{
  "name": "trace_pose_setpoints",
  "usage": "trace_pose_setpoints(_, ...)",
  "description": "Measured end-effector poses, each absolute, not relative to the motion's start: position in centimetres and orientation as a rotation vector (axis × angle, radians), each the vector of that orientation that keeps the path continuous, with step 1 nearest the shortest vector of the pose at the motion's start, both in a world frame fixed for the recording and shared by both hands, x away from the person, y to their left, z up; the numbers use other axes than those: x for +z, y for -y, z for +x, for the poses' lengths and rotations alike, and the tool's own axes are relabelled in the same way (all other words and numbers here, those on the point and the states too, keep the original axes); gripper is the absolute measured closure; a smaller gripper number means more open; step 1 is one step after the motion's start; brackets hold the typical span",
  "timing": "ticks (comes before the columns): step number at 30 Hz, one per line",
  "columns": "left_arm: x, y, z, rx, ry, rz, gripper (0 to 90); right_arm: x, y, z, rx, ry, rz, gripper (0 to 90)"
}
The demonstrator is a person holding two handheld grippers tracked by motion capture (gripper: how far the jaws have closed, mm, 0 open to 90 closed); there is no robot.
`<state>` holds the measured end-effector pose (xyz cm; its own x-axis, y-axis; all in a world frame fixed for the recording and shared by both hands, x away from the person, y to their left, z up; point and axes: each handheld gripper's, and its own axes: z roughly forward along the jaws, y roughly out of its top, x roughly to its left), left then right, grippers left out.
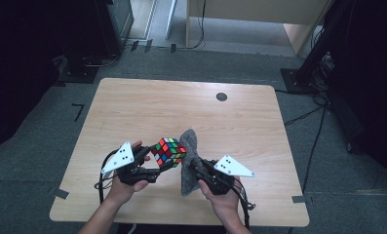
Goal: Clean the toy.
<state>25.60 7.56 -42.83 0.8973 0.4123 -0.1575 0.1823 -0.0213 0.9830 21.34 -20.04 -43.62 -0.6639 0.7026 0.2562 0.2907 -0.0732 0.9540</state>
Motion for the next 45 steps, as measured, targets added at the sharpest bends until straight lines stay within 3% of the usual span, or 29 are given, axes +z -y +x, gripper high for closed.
trace_pose_setpoints(7,-42.8,-7.7,25.7,0.213,-0.493,1.600,34.2,-45.2,17.8,21.5,1.723,-2.088,1.014,76.4)
trace_pose_setpoints(14,-42.9,-7.6,25.7,0.189,-0.493,1.592,34.2,-43.7,19.9,21.4,1.799,-1.893,1.063,76.3)
trace_pose_setpoints(20,-42.6,-8.3,26.0,0.167,-0.529,1.540,34.2,-45.8,16.8,21.8,1.711,-2.180,1.024,75.9)
trace_pose_setpoints(25,-42.9,-7.6,25.9,0.121,-0.550,1.518,34.2,-45.8,15.2,21.1,1.886,-2.185,0.989,76.0)
trace_pose_setpoints(31,-42.8,-7.7,25.9,0.122,-0.565,1.488,34.2,-45.6,16.8,21.5,2.140,-1.987,1.202,77.7)
trace_pose_setpoints(35,-42.6,-8.5,26.1,0.130,-0.587,1.463,34.1,-46.4,18.6,21.9,2.078,-1.809,1.341,78.0)
trace_pose_setpoints(45,-43.0,-7.5,25.8,0.147,-0.577,1.509,34.2,-45.3,15.2,20.4,2.051,-2.012,1.054,77.6)
